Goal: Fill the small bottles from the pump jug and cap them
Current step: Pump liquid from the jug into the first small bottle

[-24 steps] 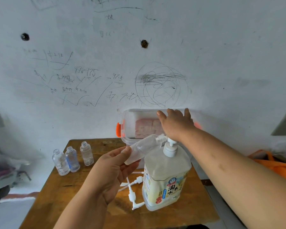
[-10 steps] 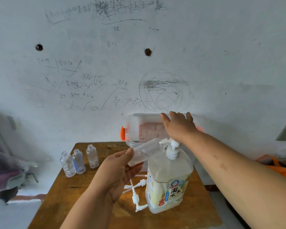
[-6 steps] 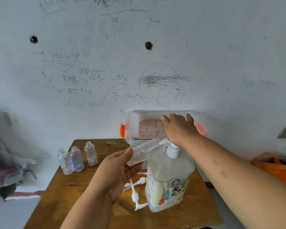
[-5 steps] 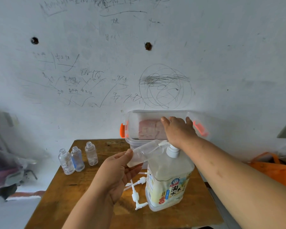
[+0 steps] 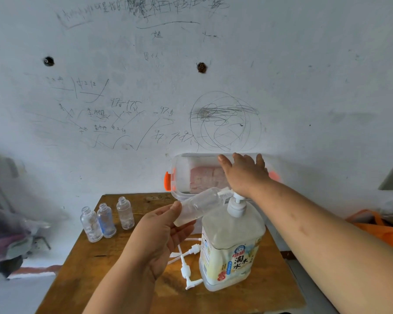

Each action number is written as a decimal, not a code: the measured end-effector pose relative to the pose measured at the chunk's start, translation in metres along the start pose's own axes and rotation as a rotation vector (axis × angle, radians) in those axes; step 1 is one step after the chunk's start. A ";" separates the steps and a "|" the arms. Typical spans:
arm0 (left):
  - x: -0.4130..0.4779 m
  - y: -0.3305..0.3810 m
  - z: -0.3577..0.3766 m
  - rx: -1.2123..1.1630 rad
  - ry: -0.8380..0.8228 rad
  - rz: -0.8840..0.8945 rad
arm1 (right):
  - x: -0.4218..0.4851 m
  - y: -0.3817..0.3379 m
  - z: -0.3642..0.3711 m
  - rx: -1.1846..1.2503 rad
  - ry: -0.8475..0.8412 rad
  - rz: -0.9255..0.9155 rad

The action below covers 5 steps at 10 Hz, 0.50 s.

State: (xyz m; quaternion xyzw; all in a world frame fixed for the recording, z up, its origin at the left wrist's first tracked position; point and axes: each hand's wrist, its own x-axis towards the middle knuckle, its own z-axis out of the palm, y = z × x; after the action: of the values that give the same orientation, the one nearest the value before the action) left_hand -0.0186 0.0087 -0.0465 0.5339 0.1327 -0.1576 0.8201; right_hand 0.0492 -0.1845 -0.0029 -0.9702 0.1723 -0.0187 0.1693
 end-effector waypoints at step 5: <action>-0.003 -0.006 -0.002 0.001 0.018 -0.028 | 0.000 0.006 0.013 -0.041 0.003 -0.081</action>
State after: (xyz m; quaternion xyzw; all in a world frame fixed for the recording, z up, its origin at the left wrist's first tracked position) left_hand -0.0240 0.0087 -0.0514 0.5335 0.1475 -0.1645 0.8164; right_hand 0.0481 -0.1855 -0.0176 -0.9796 0.1333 -0.0234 0.1482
